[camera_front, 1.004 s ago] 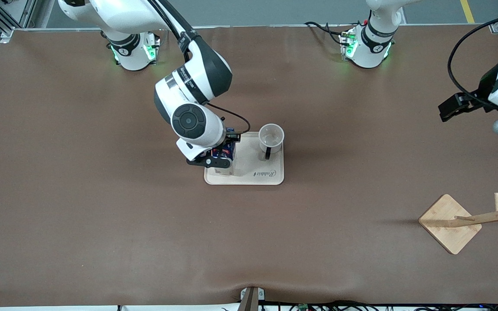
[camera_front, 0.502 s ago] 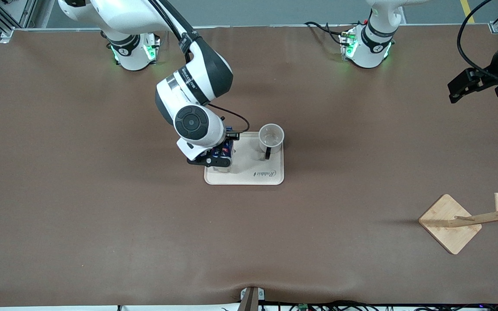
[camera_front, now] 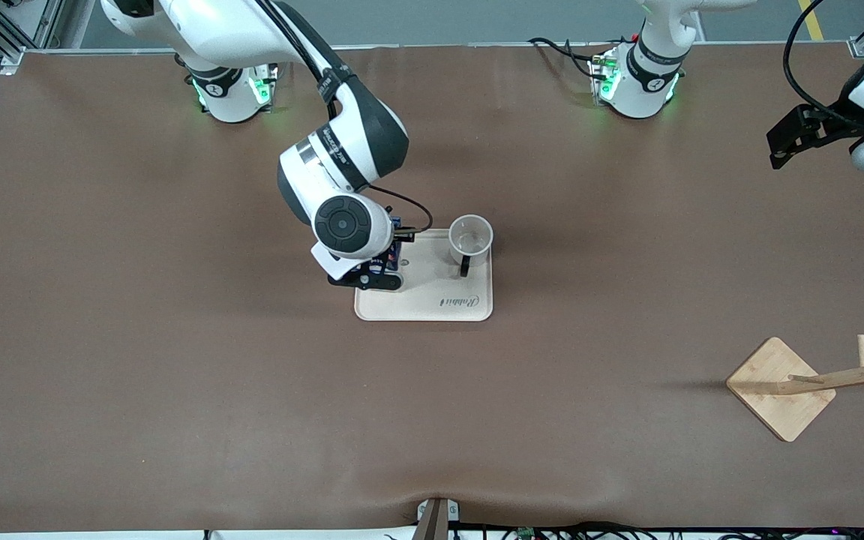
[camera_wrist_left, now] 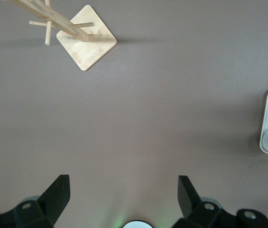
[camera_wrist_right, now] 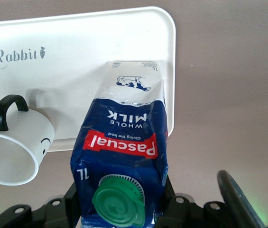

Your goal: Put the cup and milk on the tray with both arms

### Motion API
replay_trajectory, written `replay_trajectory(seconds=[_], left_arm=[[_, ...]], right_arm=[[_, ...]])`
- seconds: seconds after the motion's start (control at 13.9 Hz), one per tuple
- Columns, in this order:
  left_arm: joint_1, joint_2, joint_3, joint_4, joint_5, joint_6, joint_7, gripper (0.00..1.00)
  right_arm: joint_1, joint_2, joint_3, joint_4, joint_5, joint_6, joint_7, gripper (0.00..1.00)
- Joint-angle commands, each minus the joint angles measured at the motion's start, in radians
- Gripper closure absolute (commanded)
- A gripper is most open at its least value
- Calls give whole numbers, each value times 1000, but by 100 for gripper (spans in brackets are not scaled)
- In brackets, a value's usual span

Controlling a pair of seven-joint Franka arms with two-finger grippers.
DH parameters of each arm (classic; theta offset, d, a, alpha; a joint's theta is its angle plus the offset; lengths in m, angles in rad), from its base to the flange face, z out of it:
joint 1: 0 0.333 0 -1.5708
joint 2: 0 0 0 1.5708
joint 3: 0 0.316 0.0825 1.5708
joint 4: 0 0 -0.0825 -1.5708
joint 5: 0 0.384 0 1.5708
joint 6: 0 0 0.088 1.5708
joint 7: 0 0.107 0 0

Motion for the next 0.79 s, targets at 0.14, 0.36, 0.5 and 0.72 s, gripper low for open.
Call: replay_trajectory(seconds=[0.14, 0.36, 0.5, 0.72], left_arm=[[0, -21, 19, -5, -70, 18, 5, 0], [15, -23, 20, -9, -70, 18, 16, 0], [12, -21, 17, -11, -70, 35, 15, 0], [12, -21, 13, -12, -70, 36, 10, 0]], right_arm=[[27, 21, -8, 8, -6, 27, 1, 64], [25, 21, -9, 9, -15, 24, 3, 0], [22, 21, -9, 14, -15, 24, 1, 0], [5, 11, -9, 20, -9, 15, -14, 0]])
